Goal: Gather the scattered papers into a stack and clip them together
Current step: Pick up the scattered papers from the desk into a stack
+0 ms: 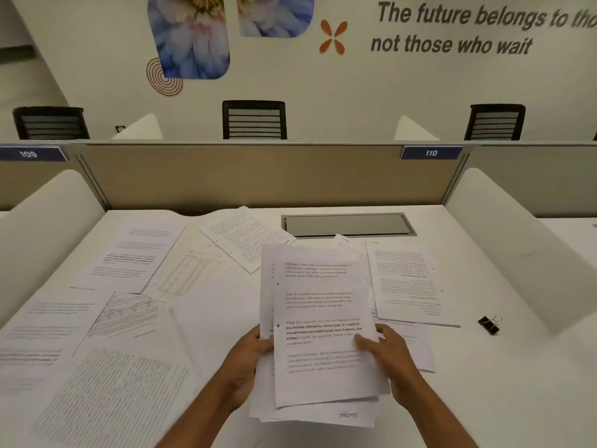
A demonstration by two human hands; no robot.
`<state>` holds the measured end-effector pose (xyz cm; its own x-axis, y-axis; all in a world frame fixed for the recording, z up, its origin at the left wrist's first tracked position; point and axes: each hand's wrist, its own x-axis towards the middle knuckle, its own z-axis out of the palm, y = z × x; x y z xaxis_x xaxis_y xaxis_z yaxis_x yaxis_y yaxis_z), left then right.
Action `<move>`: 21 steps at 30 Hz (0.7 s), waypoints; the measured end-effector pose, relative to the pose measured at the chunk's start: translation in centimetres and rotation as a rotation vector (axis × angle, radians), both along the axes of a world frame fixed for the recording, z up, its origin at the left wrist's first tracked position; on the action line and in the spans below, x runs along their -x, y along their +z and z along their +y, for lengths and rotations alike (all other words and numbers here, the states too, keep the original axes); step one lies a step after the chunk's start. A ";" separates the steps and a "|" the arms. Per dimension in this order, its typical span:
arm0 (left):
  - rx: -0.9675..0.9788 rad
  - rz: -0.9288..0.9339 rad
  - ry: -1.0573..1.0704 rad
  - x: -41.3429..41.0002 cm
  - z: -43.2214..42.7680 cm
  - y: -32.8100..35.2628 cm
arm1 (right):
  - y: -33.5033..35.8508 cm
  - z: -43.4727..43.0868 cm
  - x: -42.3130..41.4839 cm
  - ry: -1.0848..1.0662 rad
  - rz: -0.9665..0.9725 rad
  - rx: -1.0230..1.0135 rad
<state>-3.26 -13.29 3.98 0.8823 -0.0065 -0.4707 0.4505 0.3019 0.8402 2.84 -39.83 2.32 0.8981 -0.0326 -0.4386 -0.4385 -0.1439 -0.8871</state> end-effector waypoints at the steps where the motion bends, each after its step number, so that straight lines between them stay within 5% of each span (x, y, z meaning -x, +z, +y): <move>1: -0.022 -0.002 0.005 -0.3 -0.8 0.1 | -0.1 -0.6 -0.5 0.030 0.014 -0.014; 6: -0.083 0.038 0.084 -2.6 -4.3 -0.4 | -0.4 -3.3 -2.7 0.119 0.024 -0.047; 11: 0.173 0.177 0.184 -5.5 -6.2 -1.0 | -1.1 -5.7 -5.3 0.137 -0.037 -0.013; 16: -0.061 0.129 0.177 -7.8 -8.6 -2.4 | -1.6 -6.7 -7.5 0.169 -0.057 -0.023; 21: -0.104 0.102 0.286 -10.0 -9.1 -3.0 | -4.1 -11.6 -11.4 -0.170 -0.145 0.453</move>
<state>6.75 -22.38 0.95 0.7894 0.2878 -0.5422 0.4435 0.3432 0.8280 14.24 -51.40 -1.74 0.9142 -0.3416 -0.2183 -0.3664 -0.4658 -0.8055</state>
